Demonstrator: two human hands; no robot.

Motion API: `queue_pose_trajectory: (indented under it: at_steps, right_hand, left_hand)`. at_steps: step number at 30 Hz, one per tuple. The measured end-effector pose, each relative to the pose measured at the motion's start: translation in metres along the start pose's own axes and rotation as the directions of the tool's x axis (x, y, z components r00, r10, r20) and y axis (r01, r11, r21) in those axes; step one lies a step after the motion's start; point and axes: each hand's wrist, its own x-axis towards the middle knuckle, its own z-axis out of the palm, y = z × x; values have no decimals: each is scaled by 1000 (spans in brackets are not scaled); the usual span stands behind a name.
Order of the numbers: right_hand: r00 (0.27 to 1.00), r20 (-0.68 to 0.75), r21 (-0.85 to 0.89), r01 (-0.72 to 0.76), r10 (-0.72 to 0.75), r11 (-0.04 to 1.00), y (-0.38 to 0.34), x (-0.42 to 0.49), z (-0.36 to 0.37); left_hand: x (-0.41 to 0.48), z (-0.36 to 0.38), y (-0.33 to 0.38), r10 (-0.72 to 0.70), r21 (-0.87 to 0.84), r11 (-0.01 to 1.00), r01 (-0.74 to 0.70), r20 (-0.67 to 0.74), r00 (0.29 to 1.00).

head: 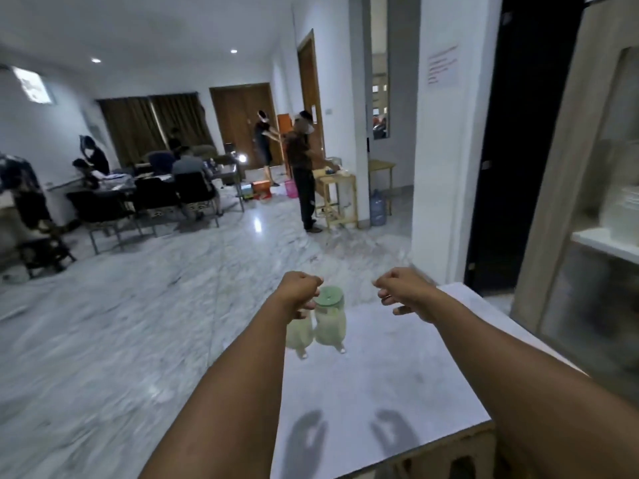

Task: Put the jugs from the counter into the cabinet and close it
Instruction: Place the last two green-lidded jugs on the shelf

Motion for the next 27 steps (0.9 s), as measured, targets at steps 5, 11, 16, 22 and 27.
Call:
queue_pose_trajectory:
  at_steps: [5,11,16,22,27]
  right_hand:
    - [996,43,-50,-72,74,996,14,70,68]
    - [961,71,-71,-263,268,962,69,165,119]
    - [920,73,-52,-381,384,923,105,240,134]
    - [840,270,32,-497,472,867,137,292,138]
    - [799,403,32,-501,447,865,140,302,144]
  left_hand:
    - [49,-49,-67,-122,-18,992,121,-91,988]
    - [136,-45,-133,-296,4,955,298,-103,950]
    - [218,-5,-157,-391,-27,920,390,-71,918]
    - [277,24,-175,-458,-96,888,450,-78,886]
    - [298,31,-179,-451,-162,886,434,-85,889]
